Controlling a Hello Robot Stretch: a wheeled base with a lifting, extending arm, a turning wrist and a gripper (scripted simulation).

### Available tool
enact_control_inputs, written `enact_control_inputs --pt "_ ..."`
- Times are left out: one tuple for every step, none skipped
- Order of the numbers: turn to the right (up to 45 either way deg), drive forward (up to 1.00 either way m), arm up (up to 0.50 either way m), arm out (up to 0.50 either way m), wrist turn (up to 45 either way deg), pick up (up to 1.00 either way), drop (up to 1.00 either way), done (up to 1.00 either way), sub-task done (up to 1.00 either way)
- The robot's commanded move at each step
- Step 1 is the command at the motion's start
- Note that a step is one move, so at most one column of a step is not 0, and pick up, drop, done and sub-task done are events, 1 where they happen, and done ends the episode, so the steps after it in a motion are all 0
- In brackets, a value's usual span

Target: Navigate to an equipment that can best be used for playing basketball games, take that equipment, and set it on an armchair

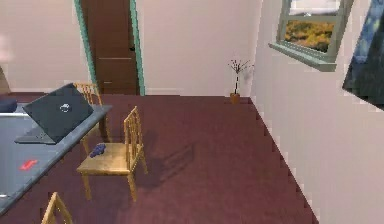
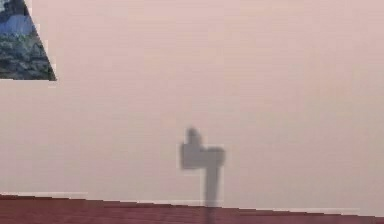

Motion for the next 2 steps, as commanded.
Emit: enact_control_inputs --pt "0.0 0.6 0.0 0.0 0.0 0.0 0.0 0.0 0.0" --pt "3.0 0.0 0.0 0.0 0.0 0.0 0.0 0.0 0.0"
